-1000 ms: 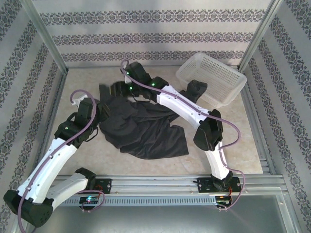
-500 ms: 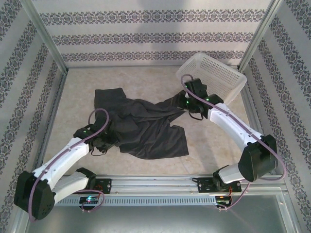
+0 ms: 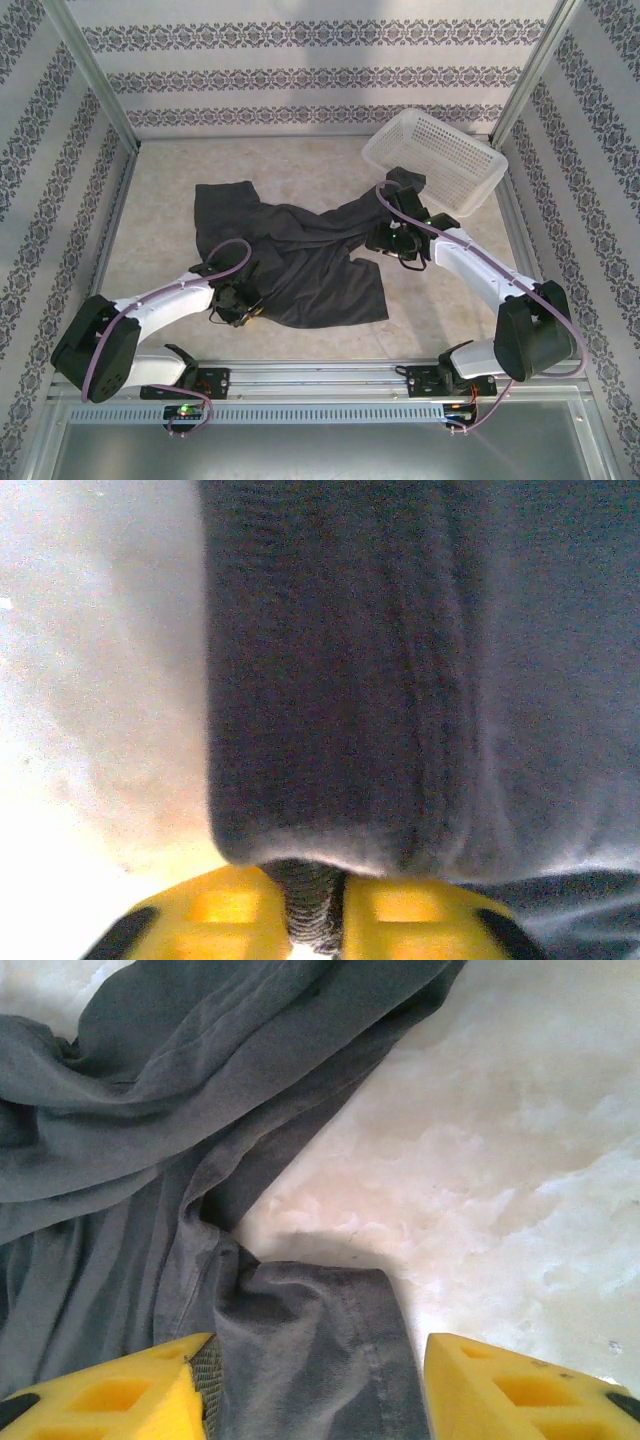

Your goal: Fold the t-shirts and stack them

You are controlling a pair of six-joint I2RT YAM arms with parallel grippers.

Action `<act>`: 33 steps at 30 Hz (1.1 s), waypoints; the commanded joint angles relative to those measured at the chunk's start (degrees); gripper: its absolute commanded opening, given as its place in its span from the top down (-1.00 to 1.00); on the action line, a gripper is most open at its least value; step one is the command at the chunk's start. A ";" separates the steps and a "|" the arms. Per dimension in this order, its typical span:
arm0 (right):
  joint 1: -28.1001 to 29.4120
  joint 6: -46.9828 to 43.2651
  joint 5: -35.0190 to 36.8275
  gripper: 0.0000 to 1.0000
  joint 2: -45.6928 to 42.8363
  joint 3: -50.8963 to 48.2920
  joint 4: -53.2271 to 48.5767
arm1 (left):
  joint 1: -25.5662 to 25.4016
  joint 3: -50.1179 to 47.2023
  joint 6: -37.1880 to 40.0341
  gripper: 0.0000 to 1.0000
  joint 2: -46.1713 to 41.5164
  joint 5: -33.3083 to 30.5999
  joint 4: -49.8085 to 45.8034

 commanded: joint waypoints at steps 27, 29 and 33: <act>1.25 -2.25 -0.90 -0.07 3.38 5.21 -0.85 | 35.58 6.80 30.14 -0.07 -11.57 -0.74 -16.71; 1.26 -2.54 -1.01 -0.07 3.25 5.39 -0.81 | 31.60 2.75 24.65 -0.11 -17.32 0.15 -17.92; 1.30 -2.49 -1.85 -0.07 3.50 5.43 -0.14 | 28.40 -3.42 17.95 -0.11 -21.97 2.28 -15.20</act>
